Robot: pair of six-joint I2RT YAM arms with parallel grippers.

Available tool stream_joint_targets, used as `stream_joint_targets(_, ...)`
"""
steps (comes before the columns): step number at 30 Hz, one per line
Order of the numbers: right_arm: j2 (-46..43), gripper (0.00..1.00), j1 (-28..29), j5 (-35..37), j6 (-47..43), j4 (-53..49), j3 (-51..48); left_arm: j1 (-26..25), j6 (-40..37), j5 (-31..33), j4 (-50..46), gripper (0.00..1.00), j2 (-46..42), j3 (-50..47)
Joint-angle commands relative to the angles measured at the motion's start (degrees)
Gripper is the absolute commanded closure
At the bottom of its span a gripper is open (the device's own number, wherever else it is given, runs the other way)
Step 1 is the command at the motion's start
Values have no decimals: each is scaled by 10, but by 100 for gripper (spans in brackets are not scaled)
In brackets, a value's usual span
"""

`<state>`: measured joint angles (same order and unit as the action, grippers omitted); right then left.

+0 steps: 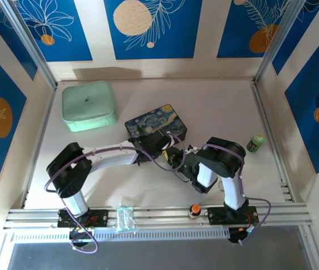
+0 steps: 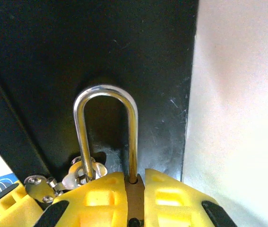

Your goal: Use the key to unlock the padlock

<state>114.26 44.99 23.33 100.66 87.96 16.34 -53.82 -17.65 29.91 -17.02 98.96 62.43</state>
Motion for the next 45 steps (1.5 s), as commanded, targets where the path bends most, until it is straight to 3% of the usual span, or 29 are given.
stream_joint_targets(1,-29,100,-31,36,-69,-79,-28,19,-15,8,-75,56,33,-48)
stream_joint_targets(5,-116,100,-40,30,-68,-221,-19,21,-39,-1,-46,62,11,-78)
stream_joint_targets(9,-89,100,-63,2,-48,-164,-32,27,-52,-3,-40,62,8,-94)
stream_joint_targets(18,-113,100,-65,-103,-101,-301,8,39,-41,-21,-14,62,-36,-103)
stream_joint_targets(22,-121,100,-83,-185,-116,-413,26,44,-52,-33,13,53,-65,-114)
stream_joint_targets(27,-143,100,-100,-279,-199,-588,80,54,-49,-31,25,41,-85,-111)
stream_joint_targets(37,-238,96,-156,-322,-360,-870,126,54,36,8,71,17,-134,-110)
stream_joint_targets(40,-259,93,-179,-326,-408,-936,146,54,83,34,32,9,-134,-100)
stream_joint_targets(43,-273,90,-187,-313,-461,-1013,179,55,131,84,-17,8,-123,-92)
stream_joint_targets(45,-276,86,-191,-300,-489,-1053,196,56,153,84,-41,8,-117,-89)
